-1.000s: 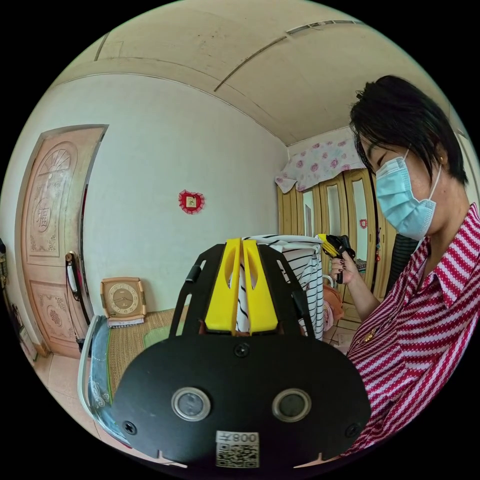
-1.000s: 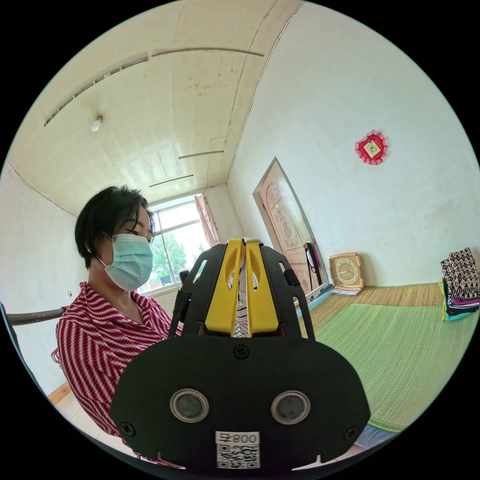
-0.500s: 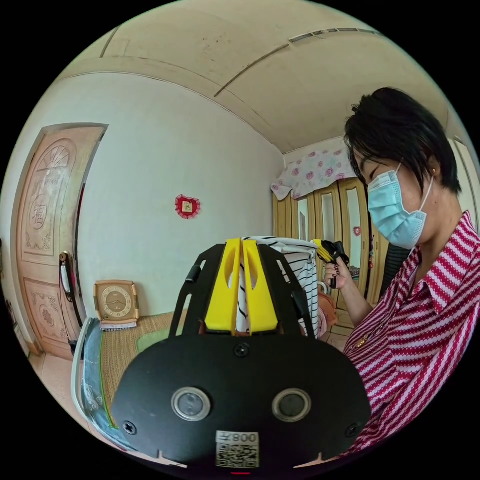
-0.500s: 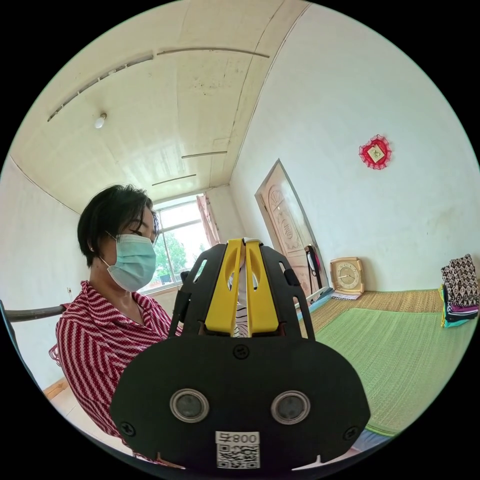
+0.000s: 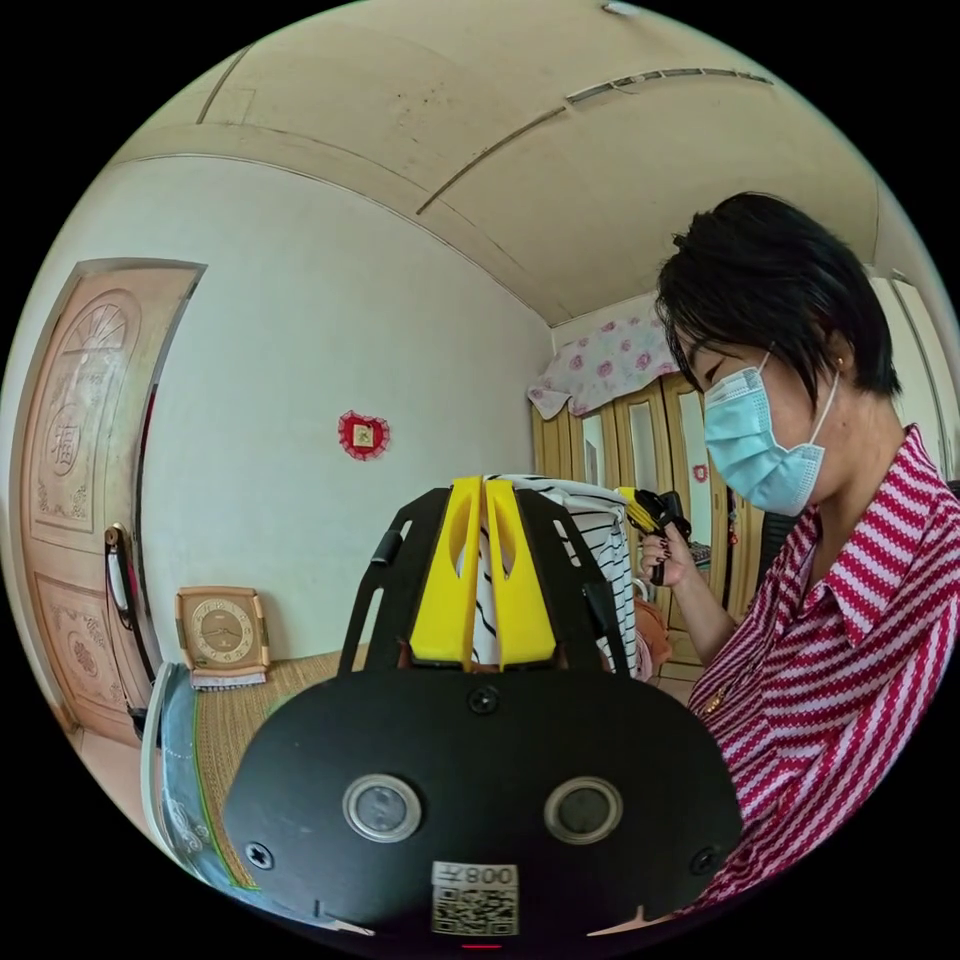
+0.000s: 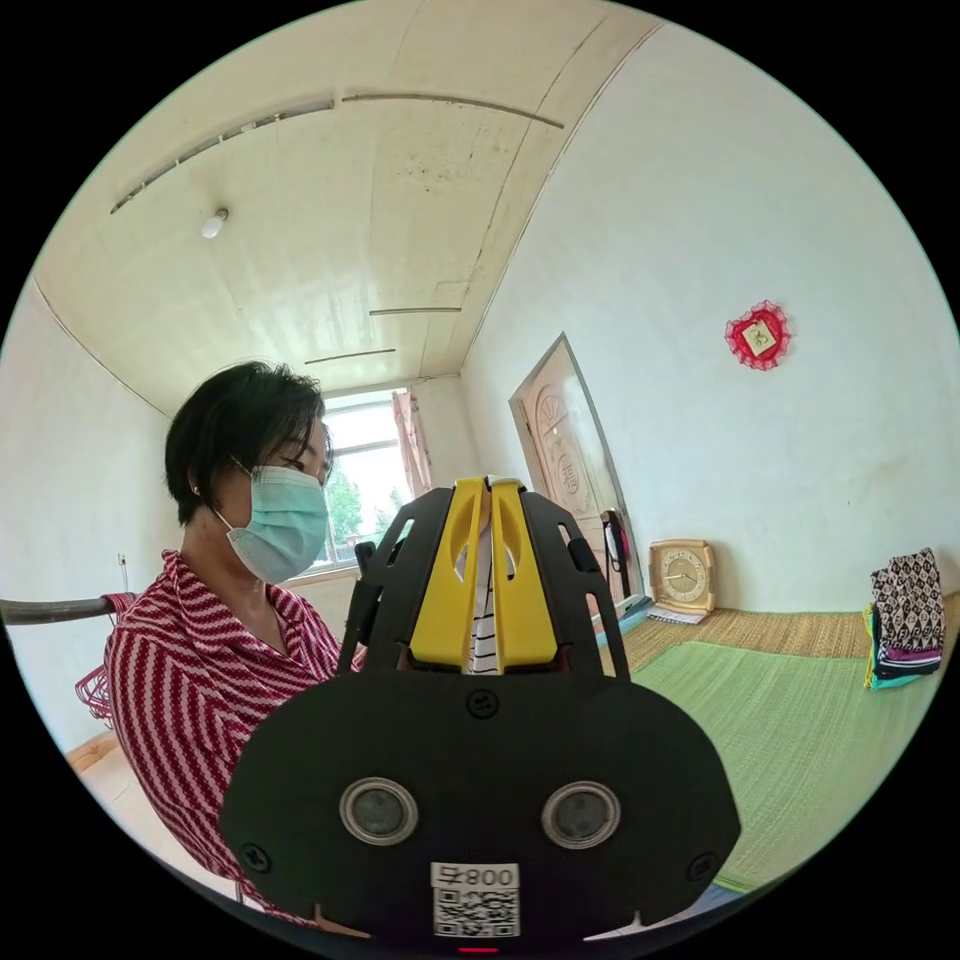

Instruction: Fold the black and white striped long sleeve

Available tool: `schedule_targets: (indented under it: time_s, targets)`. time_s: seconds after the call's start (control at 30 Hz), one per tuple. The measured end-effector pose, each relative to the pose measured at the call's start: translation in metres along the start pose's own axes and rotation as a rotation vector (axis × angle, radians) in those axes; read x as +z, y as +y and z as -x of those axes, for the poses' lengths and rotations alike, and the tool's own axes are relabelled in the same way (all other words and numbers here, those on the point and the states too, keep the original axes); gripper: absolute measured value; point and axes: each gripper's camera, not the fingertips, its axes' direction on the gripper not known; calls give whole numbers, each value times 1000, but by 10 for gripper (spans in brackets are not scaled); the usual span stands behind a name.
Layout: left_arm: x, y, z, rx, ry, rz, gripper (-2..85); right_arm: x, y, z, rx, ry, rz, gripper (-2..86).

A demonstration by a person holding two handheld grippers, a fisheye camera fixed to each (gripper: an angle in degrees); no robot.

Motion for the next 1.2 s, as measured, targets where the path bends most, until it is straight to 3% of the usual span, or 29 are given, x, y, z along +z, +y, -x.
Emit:
schedule_targets:
  time_s: [0.2,0.37,0.5,0.57,0.63,0.8,0.87,0.93,1.2]
  targets:
    - [71,-25,63,29,-28,33,4,15,-23,-45,-2,67,10,7]
    - [191,-34,162,9,-95,168,6,50,-46,-138,55,210,78,9]
    - [301,-12,261,-121,-136,322,10,99,-51,-292,214,309,190,14]
    - [384,27,338,-280,-119,501,18,123,-39,-375,326,358,269,20]
    - [436,72,389,-394,-147,635,30,145,-1,-487,513,390,372,34]
    - [499,218,462,-672,-138,934,63,134,118,-628,836,440,483,65]
    - [501,280,465,-754,-89,1068,74,128,161,-642,871,435,535,68]
    - [493,313,462,-818,-71,1136,82,132,217,-643,894,463,715,71]
    - [459,332,452,-923,-180,1148,94,93,320,-601,986,663,949,89]
